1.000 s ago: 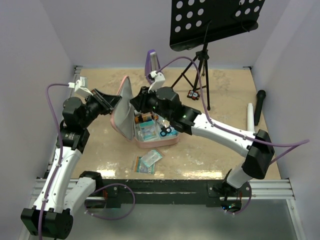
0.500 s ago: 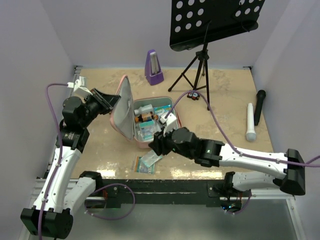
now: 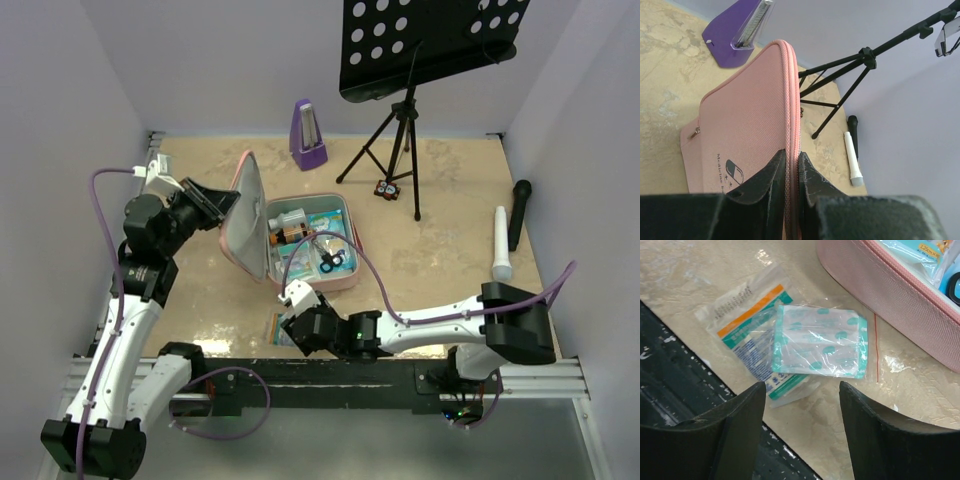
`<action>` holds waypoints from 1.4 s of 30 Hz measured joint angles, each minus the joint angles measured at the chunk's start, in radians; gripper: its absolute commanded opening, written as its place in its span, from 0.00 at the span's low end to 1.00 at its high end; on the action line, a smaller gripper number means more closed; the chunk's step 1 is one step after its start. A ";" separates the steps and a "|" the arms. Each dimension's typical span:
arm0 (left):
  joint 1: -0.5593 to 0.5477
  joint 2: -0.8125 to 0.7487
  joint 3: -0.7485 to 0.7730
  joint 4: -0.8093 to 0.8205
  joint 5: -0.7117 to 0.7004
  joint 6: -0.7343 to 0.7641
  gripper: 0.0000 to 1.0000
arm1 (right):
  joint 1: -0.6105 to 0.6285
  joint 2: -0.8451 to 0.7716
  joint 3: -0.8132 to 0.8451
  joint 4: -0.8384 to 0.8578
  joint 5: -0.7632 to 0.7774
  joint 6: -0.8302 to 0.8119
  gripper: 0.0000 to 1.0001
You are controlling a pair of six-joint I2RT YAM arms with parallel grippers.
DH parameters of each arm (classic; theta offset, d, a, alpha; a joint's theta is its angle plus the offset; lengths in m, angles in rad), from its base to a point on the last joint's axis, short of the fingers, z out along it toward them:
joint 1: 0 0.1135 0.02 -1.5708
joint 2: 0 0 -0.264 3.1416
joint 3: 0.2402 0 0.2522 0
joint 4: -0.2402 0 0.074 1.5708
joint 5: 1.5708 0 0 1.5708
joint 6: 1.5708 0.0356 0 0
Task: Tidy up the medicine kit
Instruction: Pick up the medicine pouch from the center of the board.
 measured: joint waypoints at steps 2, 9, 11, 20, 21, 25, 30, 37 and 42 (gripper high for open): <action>0.000 -0.003 0.000 -0.002 -0.002 0.000 0.00 | 0.002 0.022 0.003 0.004 0.019 0.000 0.65; 0.000 -0.006 -0.005 -0.002 -0.001 0.000 0.00 | 0.004 0.099 0.035 0.042 0.045 -0.002 0.63; 0.000 -0.007 -0.005 -0.002 -0.001 0.000 0.00 | 0.005 0.126 0.053 0.051 0.047 -0.006 0.61; 0.000 -0.014 -0.016 0.004 0.000 0.000 0.00 | 0.006 0.204 0.085 0.053 0.048 -0.011 0.24; 0.000 -0.016 -0.021 0.008 0.000 0.000 0.00 | 0.006 0.204 0.085 0.051 0.050 -0.010 0.19; 0.000 -0.019 -0.025 0.015 0.000 -0.001 0.00 | 0.008 0.203 0.089 0.034 0.069 0.005 0.00; 0.000 -0.019 -0.025 0.015 0.001 -0.001 0.00 | 0.010 0.149 0.104 -0.035 0.085 0.030 0.00; 0.000 -0.019 -0.025 0.016 0.000 -0.001 0.00 | 0.010 -0.152 0.256 -0.152 0.093 0.057 0.00; 0.000 -0.018 -0.025 0.019 0.000 -0.005 0.00 | -0.023 -0.303 0.369 -0.090 0.079 0.065 0.00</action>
